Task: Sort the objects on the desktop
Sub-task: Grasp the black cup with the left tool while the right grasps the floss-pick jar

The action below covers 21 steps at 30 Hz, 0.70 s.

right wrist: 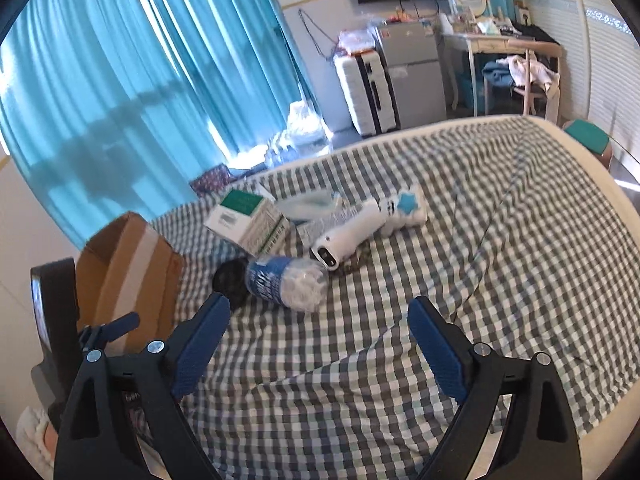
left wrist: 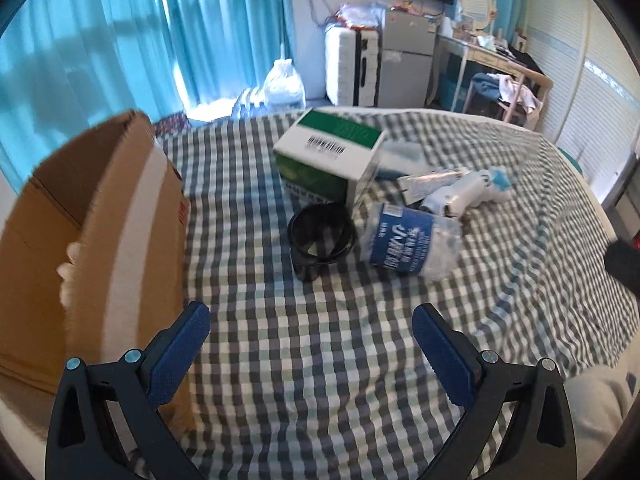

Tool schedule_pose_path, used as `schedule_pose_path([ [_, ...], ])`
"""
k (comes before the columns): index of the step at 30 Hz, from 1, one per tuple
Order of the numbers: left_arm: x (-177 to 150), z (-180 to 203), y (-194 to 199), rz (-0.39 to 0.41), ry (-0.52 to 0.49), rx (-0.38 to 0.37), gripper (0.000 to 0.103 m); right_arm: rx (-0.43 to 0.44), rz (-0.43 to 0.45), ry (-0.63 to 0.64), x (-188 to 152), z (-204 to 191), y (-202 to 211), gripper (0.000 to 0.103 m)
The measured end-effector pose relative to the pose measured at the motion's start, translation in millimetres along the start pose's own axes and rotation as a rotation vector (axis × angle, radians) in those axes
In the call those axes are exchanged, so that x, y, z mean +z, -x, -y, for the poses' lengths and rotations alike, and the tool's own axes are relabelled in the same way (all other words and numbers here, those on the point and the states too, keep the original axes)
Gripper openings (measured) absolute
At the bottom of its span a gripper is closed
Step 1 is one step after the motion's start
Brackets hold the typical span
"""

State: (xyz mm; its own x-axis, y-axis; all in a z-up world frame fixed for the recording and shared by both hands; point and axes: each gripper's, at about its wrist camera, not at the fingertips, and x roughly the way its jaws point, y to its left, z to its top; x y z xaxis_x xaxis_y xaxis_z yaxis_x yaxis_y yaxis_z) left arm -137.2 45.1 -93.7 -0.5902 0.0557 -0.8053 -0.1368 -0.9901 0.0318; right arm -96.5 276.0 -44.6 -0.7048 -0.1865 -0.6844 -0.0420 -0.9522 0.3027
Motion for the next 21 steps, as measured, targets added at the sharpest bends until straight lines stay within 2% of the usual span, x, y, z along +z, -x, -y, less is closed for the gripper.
schedule_pose_path([
  [3, 2.9, -2.2, -25.1, -0.028, 0.022, 0.002, 0.103, -0.018, -0.037, -0.005, -4.0, 4.7, -17.3, 0.091],
  [8, 10.6, -1.6, -60.8, -0.049, -0.009, 0.004, 0.103, -0.027, -0.09, -0.049, -7.4, 17.1, -42.9, 0.091],
  [15, 16.9, -9.8, -102.0, -0.068, 0.014, -0.048, 0.103, -0.046, -0.134, -0.056, -5.0, 25.3, -79.4, 0.091],
  [21, 23.7, -5.8, -116.4, -0.019, -0.036, -0.097, 0.103, 0.067, -0.121, -0.09, 6.6, 16.4, -97.3, 0.091],
])
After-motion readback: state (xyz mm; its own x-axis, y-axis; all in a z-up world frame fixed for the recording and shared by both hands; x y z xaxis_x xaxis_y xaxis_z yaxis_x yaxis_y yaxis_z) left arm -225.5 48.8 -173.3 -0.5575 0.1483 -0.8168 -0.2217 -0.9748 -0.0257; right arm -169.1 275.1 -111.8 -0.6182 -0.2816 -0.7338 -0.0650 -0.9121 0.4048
